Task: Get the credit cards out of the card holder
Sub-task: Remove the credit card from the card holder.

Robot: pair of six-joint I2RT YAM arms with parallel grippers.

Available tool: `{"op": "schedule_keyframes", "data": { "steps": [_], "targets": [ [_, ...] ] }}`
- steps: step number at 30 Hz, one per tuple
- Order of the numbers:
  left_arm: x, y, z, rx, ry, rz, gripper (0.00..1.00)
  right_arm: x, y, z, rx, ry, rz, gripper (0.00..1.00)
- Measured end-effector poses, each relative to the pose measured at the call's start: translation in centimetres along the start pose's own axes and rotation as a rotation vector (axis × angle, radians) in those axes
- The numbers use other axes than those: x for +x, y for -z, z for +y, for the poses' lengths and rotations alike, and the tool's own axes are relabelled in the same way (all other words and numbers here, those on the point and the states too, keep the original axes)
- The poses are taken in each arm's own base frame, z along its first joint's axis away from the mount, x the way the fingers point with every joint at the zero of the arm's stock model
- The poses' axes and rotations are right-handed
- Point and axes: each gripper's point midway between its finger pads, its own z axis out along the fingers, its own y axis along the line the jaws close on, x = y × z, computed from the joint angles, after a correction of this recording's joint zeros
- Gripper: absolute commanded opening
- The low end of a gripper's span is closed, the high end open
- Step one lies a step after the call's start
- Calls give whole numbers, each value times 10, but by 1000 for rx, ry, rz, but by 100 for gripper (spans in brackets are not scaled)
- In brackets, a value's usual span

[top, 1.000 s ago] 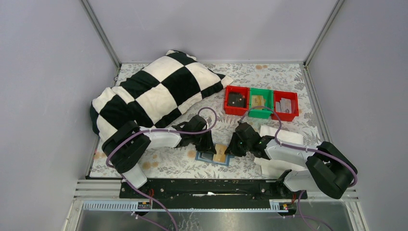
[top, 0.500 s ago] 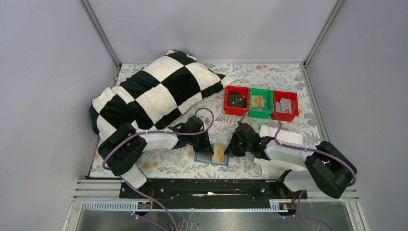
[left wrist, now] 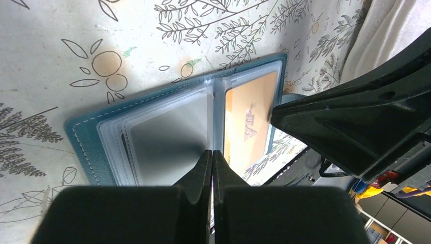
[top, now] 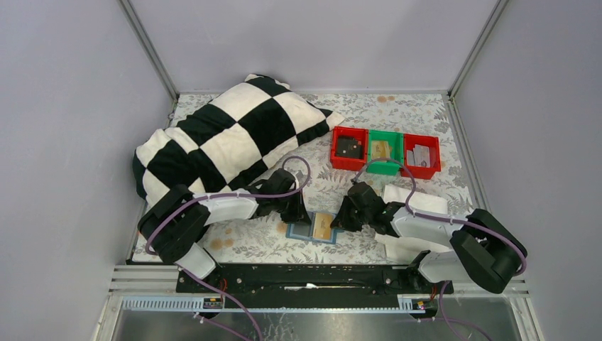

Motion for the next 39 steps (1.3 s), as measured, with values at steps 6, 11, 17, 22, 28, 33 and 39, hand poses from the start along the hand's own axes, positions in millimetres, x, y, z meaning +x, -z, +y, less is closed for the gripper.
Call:
{"op": "schedule_keyframes", "data": {
  "steps": [6,11,17,22,28,33,39],
  "targets": [
    [-2,6,-5,13,-1,-12,12,0,10,2,-5,5,-5,18],
    [-5,13,-14,29,-14,-31,26,-7,14,13,-34,10,-23,20],
    [-3,11,-20,37,-23,-24,34,-5,11,11,-23,8,-13,20],
    [1,4,-16,27,-6,-3,36,-1,5,3,7,3,7,20],
    [3,-3,-13,26,3,9,33,-1,1,2,10,3,10,20],
    [4,-5,-13,29,2,10,28,-1,-1,5,-1,3,11,20],
    [4,-5,-12,27,6,11,23,0,-3,7,-19,4,19,20]
  ]
}}
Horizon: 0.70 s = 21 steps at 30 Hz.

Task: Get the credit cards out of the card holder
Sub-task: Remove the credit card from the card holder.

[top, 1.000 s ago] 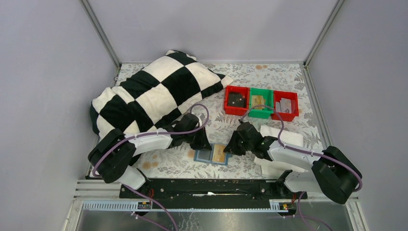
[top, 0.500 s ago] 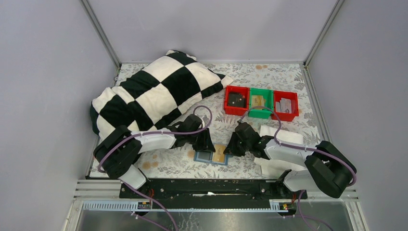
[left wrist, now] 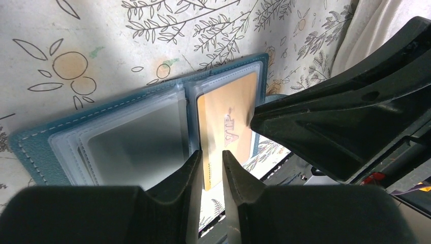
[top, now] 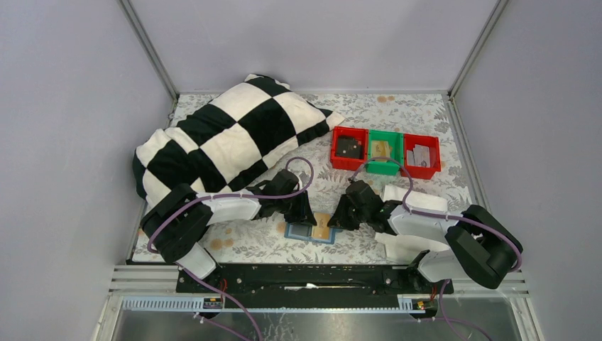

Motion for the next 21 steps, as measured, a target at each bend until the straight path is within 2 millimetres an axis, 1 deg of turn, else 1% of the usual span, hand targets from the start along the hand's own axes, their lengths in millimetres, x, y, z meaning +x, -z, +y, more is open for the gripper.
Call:
{"op": "schedule_keyframes", "data": {
  "steps": [6,18,21],
  "targets": [
    [1,-1,2,-5,3,5,27,0,-2,2,-13,-3,1,20],
    [2,-4,3,2,8,9,28,0,-2,2,-16,-3,0,19],
    [2,-4,4,2,9,10,26,0,-2,2,-16,-3,0,19]
  ]
}}
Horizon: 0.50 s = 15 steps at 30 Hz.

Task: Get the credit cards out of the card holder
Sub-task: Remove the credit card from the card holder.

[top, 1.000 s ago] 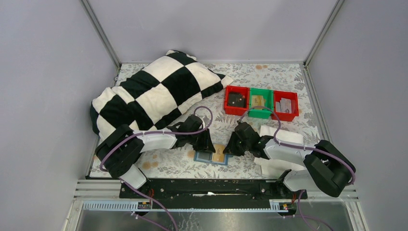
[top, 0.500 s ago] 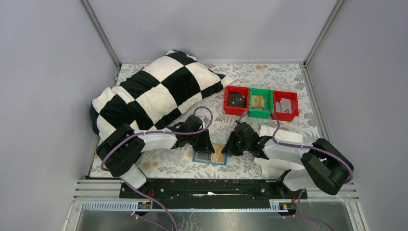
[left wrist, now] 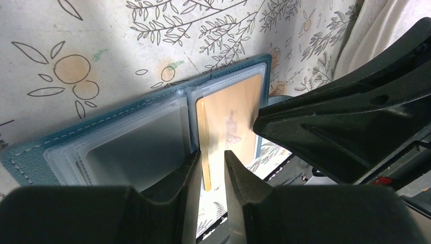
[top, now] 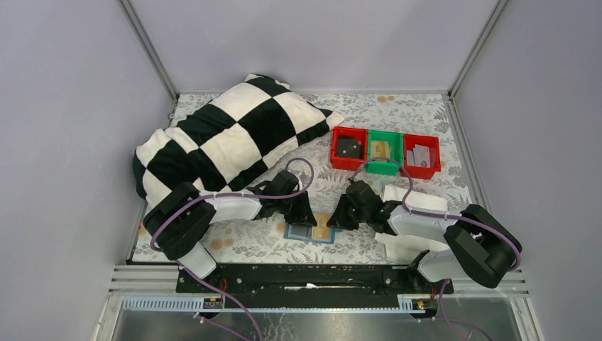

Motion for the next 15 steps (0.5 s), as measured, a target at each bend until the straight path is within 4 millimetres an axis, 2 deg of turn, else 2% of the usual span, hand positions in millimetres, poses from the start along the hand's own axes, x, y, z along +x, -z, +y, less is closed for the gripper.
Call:
{"op": "schedule_keyframes", "data": {
  "steps": [8,15],
  "targets": [
    [0,-1,0,2,3,0,32,0,0,0,0,0,0,19],
    [0,-1,1,1,2,-2,30,0,0,0,0,0,-1,19]
  ]
}}
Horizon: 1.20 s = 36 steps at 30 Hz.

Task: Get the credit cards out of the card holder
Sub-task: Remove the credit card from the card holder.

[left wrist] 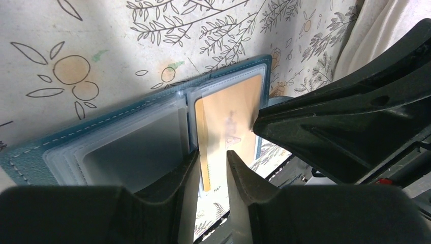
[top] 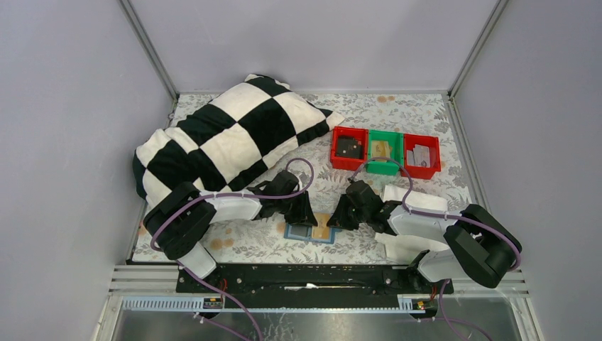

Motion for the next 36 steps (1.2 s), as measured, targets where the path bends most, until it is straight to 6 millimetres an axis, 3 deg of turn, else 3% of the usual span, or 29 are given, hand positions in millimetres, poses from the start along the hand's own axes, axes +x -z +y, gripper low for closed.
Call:
{"op": "schedule_keyframes", "data": {
  "steps": [12,18,22,29,36],
  "targets": [
    [-1,1,7,-39,1,-22,24,0,-2,1,-7,1,0,19],
    [-1,1,9,-48,0,-23,13,0,-2,2,-10,1,2,19],
    [-1,1,11,-46,0,-24,0,0,-2,2,-11,1,2,19],
    [-2,4,10,-48,3,-33,0,0,-2,2,-10,1,2,19],
    [-9,20,11,-64,-16,-69,0,0,-2,2,-9,-2,3,19]
  ]
}}
